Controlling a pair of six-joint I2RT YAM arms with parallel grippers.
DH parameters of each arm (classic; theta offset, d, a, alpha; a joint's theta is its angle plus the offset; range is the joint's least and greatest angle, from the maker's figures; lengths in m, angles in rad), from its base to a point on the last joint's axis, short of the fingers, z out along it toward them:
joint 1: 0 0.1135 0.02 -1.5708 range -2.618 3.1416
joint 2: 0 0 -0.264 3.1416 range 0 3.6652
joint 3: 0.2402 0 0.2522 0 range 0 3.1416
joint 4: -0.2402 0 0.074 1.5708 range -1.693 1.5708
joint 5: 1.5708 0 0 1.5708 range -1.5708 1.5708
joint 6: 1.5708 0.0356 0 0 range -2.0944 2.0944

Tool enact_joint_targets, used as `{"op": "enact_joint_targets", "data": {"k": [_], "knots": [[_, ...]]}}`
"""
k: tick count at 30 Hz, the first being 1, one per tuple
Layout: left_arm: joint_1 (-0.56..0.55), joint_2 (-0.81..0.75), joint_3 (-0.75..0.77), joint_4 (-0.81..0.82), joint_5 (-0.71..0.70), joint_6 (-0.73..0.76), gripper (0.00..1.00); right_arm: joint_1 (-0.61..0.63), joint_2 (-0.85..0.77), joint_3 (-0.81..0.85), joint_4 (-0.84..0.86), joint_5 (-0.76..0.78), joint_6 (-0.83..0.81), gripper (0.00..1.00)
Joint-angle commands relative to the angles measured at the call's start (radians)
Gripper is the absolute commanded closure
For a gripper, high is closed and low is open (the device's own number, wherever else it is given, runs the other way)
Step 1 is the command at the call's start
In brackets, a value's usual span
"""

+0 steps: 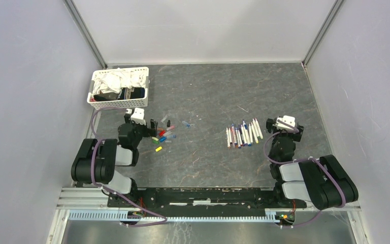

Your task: Open the pen caps

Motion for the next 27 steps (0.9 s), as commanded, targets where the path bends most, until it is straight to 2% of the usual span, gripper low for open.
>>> {"op": "enact_joint_targets", "data": {"k": [1,4,5,7,27], "knots": [[0.005,0.016,-0.035,0.235,-0.074,-0.056,0.00,-0.003,0.006,-0.172,0.173,-0.097,-0.035,0.02],[0.009,0.042,0.008,0.195,-0.115,-0.085,0.00,-0.010,0.100,-0.177,0.287,-0.139,-0.061,0.02],[0.011,0.035,0.011,0.177,-0.117,-0.085,0.00,-0.016,0.089,-0.152,0.228,-0.120,-0.041,0.02],[0.011,0.038,0.010,0.182,-0.118,-0.086,0.00,-0.080,0.071,-0.108,0.096,-0.190,0.017,0.02],[0.010,0.033,0.007,0.185,-0.114,-0.085,0.00,-0.095,0.066,-0.114,0.100,-0.210,0.023,0.02]]}}
